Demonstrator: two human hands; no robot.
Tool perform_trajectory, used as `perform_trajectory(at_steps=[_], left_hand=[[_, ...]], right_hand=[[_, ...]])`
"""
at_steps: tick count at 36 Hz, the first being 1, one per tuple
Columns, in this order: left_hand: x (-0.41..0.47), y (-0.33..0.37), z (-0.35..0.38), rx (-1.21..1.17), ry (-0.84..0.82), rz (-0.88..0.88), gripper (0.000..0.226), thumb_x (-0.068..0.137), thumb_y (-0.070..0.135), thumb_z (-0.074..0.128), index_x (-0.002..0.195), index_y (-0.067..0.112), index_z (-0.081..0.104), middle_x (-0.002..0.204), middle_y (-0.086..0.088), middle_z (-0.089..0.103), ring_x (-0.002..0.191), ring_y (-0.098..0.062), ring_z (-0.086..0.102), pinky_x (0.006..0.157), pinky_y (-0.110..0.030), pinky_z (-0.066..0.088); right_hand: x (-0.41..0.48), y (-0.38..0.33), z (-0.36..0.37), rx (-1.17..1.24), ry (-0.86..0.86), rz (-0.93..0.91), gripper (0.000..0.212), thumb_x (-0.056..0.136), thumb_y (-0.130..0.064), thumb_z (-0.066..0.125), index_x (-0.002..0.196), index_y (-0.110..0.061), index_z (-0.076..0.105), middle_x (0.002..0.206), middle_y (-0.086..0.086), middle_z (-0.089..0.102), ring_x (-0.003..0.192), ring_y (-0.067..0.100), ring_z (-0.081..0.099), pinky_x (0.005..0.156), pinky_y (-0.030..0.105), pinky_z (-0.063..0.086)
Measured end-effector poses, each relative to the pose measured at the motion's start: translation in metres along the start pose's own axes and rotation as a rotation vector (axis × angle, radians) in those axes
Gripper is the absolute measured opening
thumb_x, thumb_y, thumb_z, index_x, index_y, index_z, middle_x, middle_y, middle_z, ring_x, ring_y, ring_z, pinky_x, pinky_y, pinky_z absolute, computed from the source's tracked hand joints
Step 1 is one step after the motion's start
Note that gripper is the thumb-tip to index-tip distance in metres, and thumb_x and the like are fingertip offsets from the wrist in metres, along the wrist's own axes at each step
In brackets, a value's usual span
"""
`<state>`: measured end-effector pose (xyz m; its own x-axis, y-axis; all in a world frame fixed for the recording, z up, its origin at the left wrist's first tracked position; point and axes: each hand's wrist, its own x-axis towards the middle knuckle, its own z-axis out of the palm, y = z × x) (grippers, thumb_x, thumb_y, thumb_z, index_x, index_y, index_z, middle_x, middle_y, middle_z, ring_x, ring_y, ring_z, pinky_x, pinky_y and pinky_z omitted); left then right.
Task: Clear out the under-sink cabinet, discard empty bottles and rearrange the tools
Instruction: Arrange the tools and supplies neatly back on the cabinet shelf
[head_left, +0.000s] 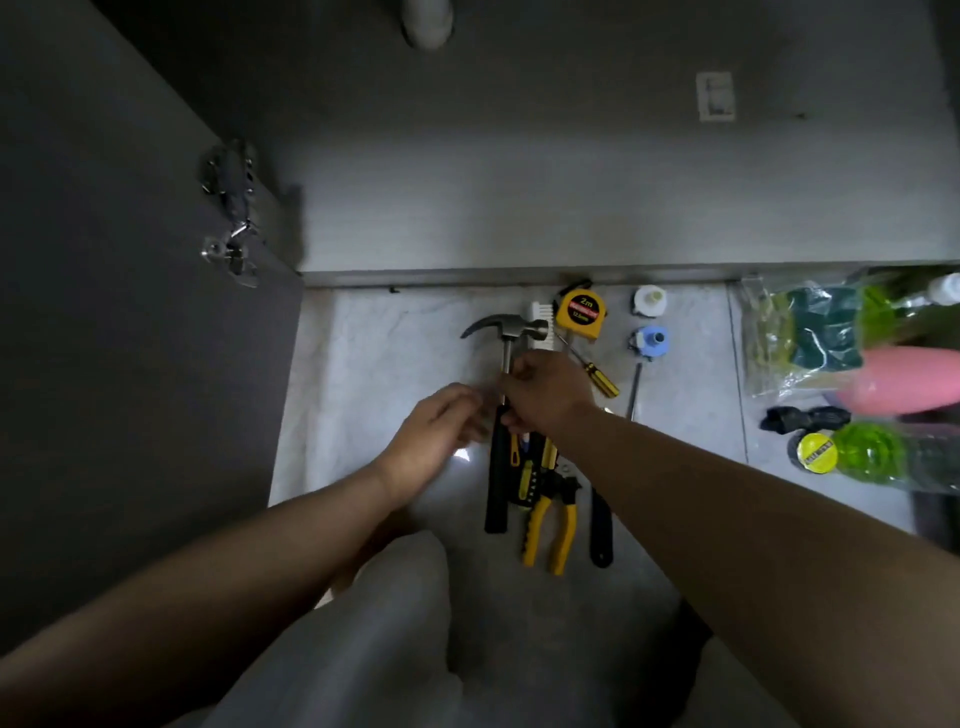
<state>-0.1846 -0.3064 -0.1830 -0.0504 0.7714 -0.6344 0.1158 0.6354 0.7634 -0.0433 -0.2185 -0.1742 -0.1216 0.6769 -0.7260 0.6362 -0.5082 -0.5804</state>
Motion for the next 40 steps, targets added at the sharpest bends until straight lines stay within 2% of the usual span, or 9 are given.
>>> perform_trajectory(at_steps=[2,5,9,12,17,23,26,32,40], left_hand=[[-0.008,0.001,0.003,-0.090,-0.106,-0.042,0.019,0.104,0.012,0.053,0.116,0.000,0.062,0.101,-0.021,0.071,0.090,-0.022,0.070,0.082,-0.031,0.057],[-0.011,-0.005,0.011,-0.030,-0.039,0.000,0.018,0.102,0.007,0.056,0.115,-0.005,0.052,0.099,-0.030,0.067,0.086,-0.035,0.069,0.085,-0.045,0.057],[-0.003,-0.011,0.005,-0.076,0.131,-0.045,0.017,0.107,0.022,0.049,0.115,0.007,0.049,0.080,-0.013,0.059,0.061,-0.017,0.058,0.055,-0.030,0.052],[0.005,-0.020,-0.009,0.089,0.254,-0.040,0.021,0.108,0.035,0.044,0.115,0.018,0.053,0.088,-0.003,0.062,0.075,-0.017,0.060,0.068,-0.033,0.051],[0.011,-0.029,-0.029,0.035,0.382,-0.109,0.029,0.103,0.048,0.049,0.107,0.021,0.059,0.092,-0.006,0.066,0.084,-0.023,0.064,0.078,-0.039,0.055],[0.012,-0.046,-0.058,0.128,0.555,-0.083,0.014,0.099,0.035,0.060,0.095,0.022,0.058,0.081,0.000,0.061,0.075,-0.012,0.059,0.067,-0.026,0.045],[0.012,-0.050,-0.071,0.166,0.571,-0.076,0.008,0.097,0.025,0.062,0.104,0.025,0.058,0.090,0.003,0.064,0.081,-0.006,0.059,0.077,-0.025,0.045],[0.014,-0.051,-0.082,0.255,0.533,-0.057,0.028,0.099,0.019,0.063,0.127,0.015,0.064,0.118,-0.010,0.063,0.107,-0.024,0.062,0.103,-0.038,0.050],[0.021,-0.047,-0.085,0.294,0.565,-0.098,0.048,0.096,0.023,0.070,0.142,0.021,0.058,0.125,-0.005,0.066,0.111,-0.019,0.062,0.105,-0.030,0.048]], right_hand=[[0.005,-0.009,0.012,-0.074,0.027,-0.047,0.020,0.088,-0.033,0.069,0.074,-0.021,0.064,0.075,0.003,0.074,0.078,0.024,0.074,0.076,0.041,0.062],[0.009,-0.019,0.027,-0.086,0.002,-0.081,0.019,0.089,-0.035,0.072,0.087,-0.016,0.070,0.094,0.009,0.075,0.095,0.029,0.071,0.088,0.044,0.058],[0.008,-0.024,0.038,0.031,-0.042,-0.116,0.026,0.090,-0.027,0.071,0.109,-0.011,0.068,0.111,0.009,0.072,0.106,0.026,0.068,0.094,0.040,0.054],[0.004,-0.020,0.035,-0.069,0.014,-0.194,0.019,0.092,-0.025,0.065,0.110,-0.020,0.064,0.101,-0.002,0.068,0.098,0.015,0.065,0.072,0.020,0.045],[-0.006,0.006,0.025,-0.053,-0.056,-0.166,0.016,0.095,-0.016,0.059,0.111,-0.013,0.063,0.106,0.009,0.070,0.098,0.029,0.069,0.090,0.043,0.056],[-0.014,0.034,0.020,-0.134,-0.030,-0.160,0.014,0.097,-0.017,0.053,0.109,-0.021,0.060,0.088,0.005,0.066,0.088,0.029,0.067,0.075,0.039,0.054],[-0.018,0.040,0.020,-0.163,-0.015,-0.190,0.017,0.097,-0.017,0.053,0.112,-0.022,0.060,0.081,0.000,0.063,0.081,0.025,0.066,0.072,0.039,0.057],[-0.018,0.043,0.019,-0.170,0.002,-0.229,0.017,0.096,-0.013,0.052,0.103,-0.028,0.058,0.077,0.001,0.063,0.075,0.023,0.066,0.068,0.039,0.058],[-0.014,0.051,0.015,-0.191,0.019,-0.234,0.019,0.096,-0.012,0.050,0.103,-0.026,0.060,0.081,-0.002,0.065,0.071,0.018,0.065,0.064,0.040,0.058]])
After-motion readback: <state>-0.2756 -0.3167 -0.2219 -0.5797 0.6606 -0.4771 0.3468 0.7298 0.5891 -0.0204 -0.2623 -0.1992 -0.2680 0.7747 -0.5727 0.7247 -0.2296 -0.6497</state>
